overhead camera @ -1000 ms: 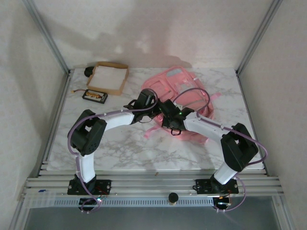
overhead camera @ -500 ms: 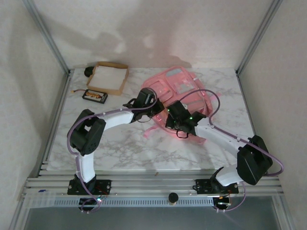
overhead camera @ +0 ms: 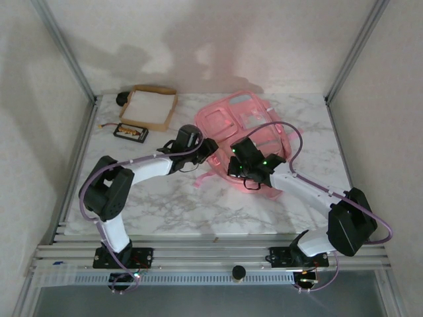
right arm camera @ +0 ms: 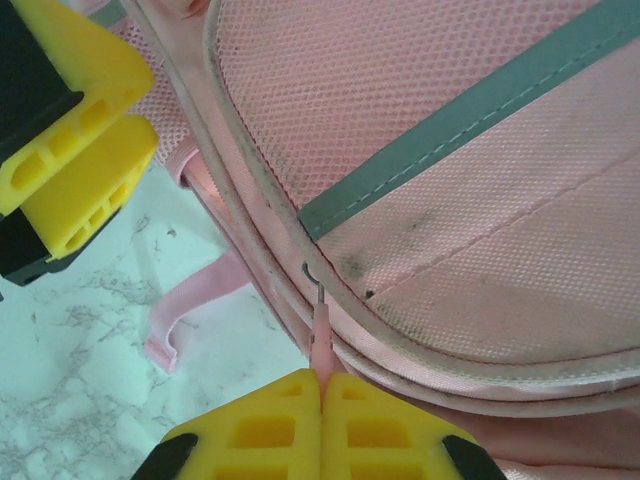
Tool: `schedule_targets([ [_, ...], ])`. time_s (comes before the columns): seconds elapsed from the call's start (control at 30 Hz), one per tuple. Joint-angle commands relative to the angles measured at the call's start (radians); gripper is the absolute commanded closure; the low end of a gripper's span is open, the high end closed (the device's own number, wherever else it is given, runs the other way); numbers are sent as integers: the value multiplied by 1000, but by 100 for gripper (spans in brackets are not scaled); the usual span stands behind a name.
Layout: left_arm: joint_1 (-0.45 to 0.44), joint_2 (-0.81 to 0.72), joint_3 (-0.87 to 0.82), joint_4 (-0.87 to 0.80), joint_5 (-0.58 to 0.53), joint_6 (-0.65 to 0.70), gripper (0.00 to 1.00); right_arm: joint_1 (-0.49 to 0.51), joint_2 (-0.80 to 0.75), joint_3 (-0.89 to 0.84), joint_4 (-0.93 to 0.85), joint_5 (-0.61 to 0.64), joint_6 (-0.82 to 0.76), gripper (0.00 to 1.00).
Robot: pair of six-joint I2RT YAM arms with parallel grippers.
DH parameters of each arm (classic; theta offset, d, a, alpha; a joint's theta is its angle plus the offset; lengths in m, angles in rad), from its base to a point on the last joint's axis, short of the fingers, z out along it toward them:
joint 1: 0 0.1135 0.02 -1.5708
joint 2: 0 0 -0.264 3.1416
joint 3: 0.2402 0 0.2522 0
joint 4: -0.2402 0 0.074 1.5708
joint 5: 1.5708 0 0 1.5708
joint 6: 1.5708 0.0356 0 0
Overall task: Pack the student bag
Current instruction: Zip the student bag at the center of the table.
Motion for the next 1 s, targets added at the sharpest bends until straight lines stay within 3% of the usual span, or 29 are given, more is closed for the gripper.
schedule_targets([
  [0.0,-47,-14,-15,79,14,-114,55,-5,8,-13,24,-21,-38,100],
  [0.1,-60,6,-18,185,40,-172,57,-6,11,-27,51,-45,-38,100],
  [0.2,-80,8,30,119,13,-150,55,-5,5,-37,55,-43,-37,100],
  [0.4,-89,70,30,178,35,-248,58,-5,5,-47,74,-39,-46,100],
  [0.53,-93,87,38,192,-4,-271,69,-6,11,-46,76,-44,-51,100],
  [0.77,-73,108,79,131,-72,-270,100,-11,2,-59,12,-15,-51,100],
  [0.97,-24,86,63,96,-105,-238,100,-38,-42,-87,-10,-6,-69,100],
])
